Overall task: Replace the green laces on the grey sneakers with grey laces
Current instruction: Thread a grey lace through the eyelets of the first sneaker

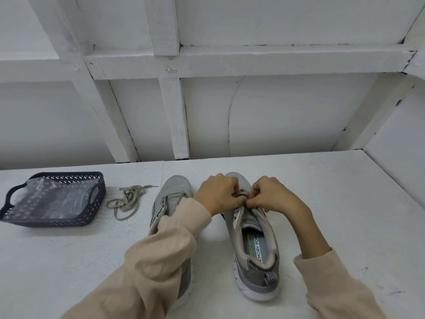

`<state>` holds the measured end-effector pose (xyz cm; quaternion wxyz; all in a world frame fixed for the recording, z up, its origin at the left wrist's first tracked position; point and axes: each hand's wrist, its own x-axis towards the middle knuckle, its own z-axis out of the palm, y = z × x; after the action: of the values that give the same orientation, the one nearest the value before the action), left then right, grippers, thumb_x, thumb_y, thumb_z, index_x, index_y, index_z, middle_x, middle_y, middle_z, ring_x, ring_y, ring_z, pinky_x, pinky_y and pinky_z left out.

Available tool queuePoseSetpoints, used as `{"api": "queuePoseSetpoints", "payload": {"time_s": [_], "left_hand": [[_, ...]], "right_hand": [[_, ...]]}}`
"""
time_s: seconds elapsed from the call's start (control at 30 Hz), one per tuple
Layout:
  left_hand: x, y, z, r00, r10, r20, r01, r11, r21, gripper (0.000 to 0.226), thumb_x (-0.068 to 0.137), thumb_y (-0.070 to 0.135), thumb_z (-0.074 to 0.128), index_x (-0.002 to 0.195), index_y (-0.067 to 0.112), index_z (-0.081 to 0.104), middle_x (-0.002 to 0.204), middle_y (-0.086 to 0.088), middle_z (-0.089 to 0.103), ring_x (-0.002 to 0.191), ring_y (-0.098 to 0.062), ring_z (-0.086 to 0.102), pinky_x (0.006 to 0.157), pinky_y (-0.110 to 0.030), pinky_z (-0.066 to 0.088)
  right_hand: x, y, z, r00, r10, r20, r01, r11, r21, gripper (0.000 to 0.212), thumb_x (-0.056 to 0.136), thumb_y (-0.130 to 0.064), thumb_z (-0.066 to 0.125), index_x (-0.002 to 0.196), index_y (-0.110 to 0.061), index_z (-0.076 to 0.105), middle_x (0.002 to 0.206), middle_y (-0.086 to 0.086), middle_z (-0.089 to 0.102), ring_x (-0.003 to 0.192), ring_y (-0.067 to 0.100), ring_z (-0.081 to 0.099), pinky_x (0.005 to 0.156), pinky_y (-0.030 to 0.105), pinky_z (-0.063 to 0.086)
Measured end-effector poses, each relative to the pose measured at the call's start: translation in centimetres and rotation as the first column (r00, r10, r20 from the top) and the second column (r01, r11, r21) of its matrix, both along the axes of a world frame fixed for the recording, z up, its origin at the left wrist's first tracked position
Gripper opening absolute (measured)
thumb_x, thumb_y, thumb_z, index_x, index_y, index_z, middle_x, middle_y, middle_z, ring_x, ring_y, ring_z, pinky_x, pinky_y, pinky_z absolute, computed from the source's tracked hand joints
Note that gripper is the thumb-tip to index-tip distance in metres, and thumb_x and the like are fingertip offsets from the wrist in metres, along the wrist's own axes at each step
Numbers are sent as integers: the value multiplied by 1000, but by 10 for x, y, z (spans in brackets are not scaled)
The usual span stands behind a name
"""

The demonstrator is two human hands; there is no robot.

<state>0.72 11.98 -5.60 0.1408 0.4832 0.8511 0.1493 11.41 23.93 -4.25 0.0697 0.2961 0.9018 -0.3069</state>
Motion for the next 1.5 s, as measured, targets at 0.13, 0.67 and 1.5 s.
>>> {"api": "queuePoseSetpoints", "payload": {"time_s": [0.13, 0.67, 1.5], "left_hand": [[-1, 3, 4, 997, 43, 60, -40, 998, -52, 18, 80, 38, 66, 92, 25, 66, 97, -4, 68, 96, -25, 61, 80, -31, 48], [-6, 1, 12, 995, 21, 101, -4, 986, -165, 24, 82, 18, 63, 102, 24, 76, 103, -9, 70, 98, -28, 63, 72, -26, 41], [16, -8, -15, 976, 140, 170, -193, 914, 357, 4, 85, 25, 68, 89, 27, 68, 84, 10, 68, 89, -16, 64, 80, -34, 48]], "right_hand": [[0, -2, 0, 1000, -3, -7, 3, 1000, 30, 14, 75, -9, 69, 85, 1, 71, 80, 15, 70, 60, 18, 58, 64, 35, 53], [-2, -13, -16, 998, 59, 32, -66, 951, 302, 34, 84, -10, 52, 107, -24, 73, 111, 9, 69, 99, 28, 63, 82, 31, 50], [10, -19, -30, 814, -235, -531, 200, 972, -123, 17, 75, -8, 77, 73, -23, 70, 74, -8, 69, 72, 9, 62, 68, 26, 48]]}}
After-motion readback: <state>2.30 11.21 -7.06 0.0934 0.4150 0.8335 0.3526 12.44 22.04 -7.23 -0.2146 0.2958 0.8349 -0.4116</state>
